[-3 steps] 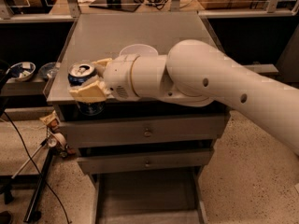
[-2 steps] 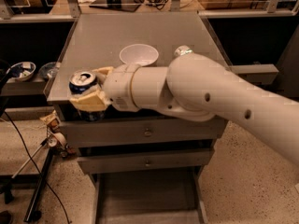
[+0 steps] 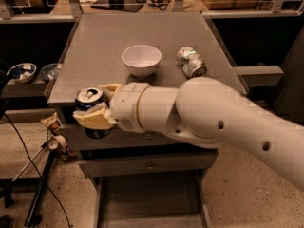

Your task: Place pepsi can into bottom drawer

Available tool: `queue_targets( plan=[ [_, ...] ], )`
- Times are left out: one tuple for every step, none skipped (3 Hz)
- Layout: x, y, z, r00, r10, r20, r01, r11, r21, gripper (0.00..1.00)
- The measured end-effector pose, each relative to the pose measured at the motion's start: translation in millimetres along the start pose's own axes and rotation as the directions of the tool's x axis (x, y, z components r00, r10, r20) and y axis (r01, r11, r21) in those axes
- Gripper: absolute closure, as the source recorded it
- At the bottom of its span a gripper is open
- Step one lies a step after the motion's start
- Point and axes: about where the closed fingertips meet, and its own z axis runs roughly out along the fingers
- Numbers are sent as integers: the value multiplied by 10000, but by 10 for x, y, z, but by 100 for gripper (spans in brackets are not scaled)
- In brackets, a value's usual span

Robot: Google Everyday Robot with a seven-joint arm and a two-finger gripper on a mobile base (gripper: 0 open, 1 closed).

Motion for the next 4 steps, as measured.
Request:
queue_targets(
  plan=[
    [161, 167, -25, 9990, 427, -134, -424, 9989, 222, 100],
    [420, 343, -112, 9971, 757, -45, -752, 9948, 682, 100],
    [392, 336, -111, 9974, 725, -53, -719, 9951, 672, 100],
    [545, 315, -131, 9972, 702, -261, -676, 9936, 909, 100]
  ],
)
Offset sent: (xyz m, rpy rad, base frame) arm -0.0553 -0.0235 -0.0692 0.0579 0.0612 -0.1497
